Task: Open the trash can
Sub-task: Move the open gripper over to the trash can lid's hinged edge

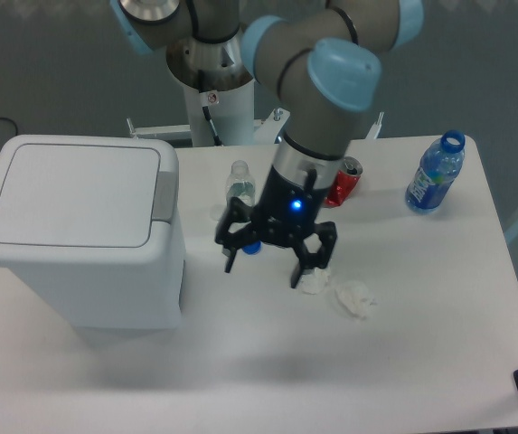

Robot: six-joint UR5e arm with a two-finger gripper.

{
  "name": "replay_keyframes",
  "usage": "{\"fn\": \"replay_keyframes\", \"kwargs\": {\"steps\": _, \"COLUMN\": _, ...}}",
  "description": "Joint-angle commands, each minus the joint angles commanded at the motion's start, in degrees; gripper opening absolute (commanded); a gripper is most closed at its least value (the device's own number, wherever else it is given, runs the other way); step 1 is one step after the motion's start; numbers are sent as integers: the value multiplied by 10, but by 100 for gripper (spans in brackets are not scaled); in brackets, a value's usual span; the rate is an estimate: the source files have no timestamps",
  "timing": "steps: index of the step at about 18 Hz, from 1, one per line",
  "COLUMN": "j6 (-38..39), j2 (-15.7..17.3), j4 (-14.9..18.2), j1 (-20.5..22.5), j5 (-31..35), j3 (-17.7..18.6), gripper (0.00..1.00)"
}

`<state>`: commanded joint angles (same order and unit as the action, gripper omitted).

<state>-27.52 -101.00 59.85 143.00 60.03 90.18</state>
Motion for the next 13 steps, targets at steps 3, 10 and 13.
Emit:
{"fn": "replay_keyframes", "kwargs": {"steps": 3, "j6": 4, "j2": 22, "j4": 7, "j1": 1, "j5": -16, "j3": 0, "gripper": 27}}
{"fn": "replay_keyframes", "kwargs": {"steps": 10, "j6": 3, "j2": 75, "j4": 36, "j1": -3, "j5": -34, "j3": 1, "gripper": 0}}
{"fn": "replay_keyframes", "kwargs": {"steps": 13, "j6": 3, "j2": 90, "j4": 47, "j1": -12, "j5": -45, "j3": 2, "gripper": 0}}
